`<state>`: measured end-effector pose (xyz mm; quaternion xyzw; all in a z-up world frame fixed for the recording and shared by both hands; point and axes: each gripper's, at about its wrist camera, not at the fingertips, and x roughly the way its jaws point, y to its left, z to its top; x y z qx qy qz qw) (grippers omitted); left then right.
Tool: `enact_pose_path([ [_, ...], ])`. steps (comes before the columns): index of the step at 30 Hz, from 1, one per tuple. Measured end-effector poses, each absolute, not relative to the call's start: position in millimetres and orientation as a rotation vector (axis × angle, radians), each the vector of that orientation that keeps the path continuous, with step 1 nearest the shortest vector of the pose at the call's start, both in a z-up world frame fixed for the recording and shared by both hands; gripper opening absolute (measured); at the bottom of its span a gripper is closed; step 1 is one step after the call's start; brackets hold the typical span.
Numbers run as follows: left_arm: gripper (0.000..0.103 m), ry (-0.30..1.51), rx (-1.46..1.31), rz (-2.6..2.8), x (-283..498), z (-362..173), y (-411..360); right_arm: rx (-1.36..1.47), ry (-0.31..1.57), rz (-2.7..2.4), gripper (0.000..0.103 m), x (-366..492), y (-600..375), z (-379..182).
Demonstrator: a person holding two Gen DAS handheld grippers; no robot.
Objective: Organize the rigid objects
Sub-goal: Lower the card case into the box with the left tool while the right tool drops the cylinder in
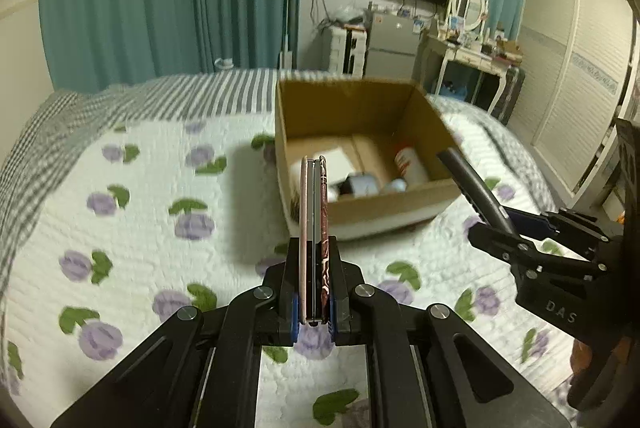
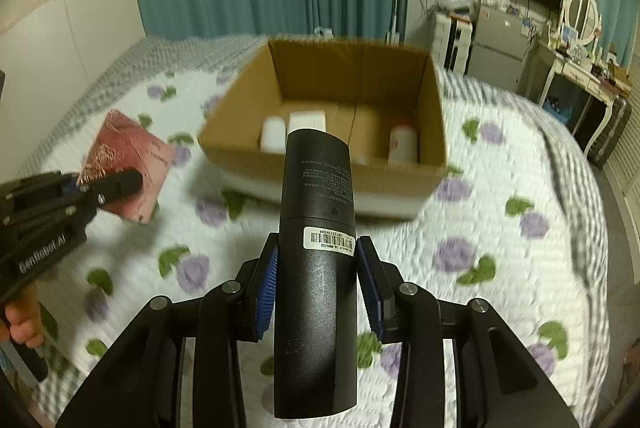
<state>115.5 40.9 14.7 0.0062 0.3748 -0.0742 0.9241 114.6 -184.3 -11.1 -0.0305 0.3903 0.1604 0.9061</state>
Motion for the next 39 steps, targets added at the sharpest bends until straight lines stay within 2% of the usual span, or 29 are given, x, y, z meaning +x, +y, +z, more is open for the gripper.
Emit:
enact_pose_path([
  [6, 0.010, 0.724, 0.004, -0.172, 143, 47, 32, -0.028, 0.733, 0.316, 0.036, 143, -187, 29],
  [13, 0.010, 0.726, 0.035, -0.207, 206, 46, 3, -0.020, 0.684, 0.297, 0.036, 189, -196, 52],
  [25, 0.010, 0.862, 0.143, -0.252, 294, -26, -57, 0.043, 0.724, 0.278, 0.036, 251, -218, 0],
  [28, 0.016, 0.878, 0.144, -0.282, 296, -31, -63, 0.058, 0.743, 0.272, 0.036, 256, -226, -13],
  [29, 0.024, 0.869, 0.147, -0.279, 294, -29, -64, 0.066, 0.746, 0.272, 0.036, 257, -228, -15],
  [30, 0.037, 0.865, 0.151, -0.264, 291, -27, -63, 0.075, 0.753, 0.273, 0.036, 258, -231, -18],
  [32, 0.046, 0.857, 0.143, -0.242, 286, -22, -58, 0.077, 0.760, 0.264, 0.036, 258, -235, -19],
  [37, 0.047, 0.841, 0.121, -0.218, 269, -9, -38, 0.052, 0.756, 0.243, 0.036, 253, -230, -12],
  [39, 0.053, 0.838, 0.124, -0.204, 262, -8, -29, 0.037, 0.754, 0.229, 0.036, 253, -227, -6],
])
